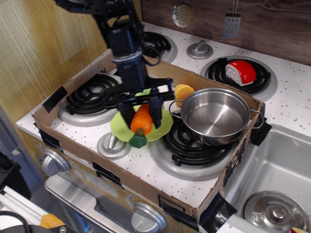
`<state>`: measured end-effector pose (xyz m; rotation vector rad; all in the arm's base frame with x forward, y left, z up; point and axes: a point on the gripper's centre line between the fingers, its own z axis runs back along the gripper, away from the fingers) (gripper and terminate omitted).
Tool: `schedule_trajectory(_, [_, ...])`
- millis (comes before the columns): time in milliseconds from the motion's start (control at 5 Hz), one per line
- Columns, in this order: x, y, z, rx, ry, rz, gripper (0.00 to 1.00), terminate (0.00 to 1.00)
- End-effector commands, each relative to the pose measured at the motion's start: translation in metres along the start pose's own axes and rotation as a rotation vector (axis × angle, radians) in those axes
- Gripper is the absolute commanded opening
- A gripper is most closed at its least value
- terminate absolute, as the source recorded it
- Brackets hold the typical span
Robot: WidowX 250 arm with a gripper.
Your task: Put carrot on plate
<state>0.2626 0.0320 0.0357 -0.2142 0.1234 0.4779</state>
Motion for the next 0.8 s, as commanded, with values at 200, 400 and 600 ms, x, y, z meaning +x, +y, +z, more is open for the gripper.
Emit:
schedule_trajectory(200, [0.0261, -0.0114, 0.0093, -0.020, -0.016, -0.094, 0.00, 0.00])
schedule_trajectory(400, [0.0253, -0.0079, 0.0077, -0.021, -0.024, -0.094, 0.00, 0.00])
schedule_trajectory(600, [0.0235, -0.0048, 0.0092, -0.017, -0.043, -0.098, 1.00, 1.00])
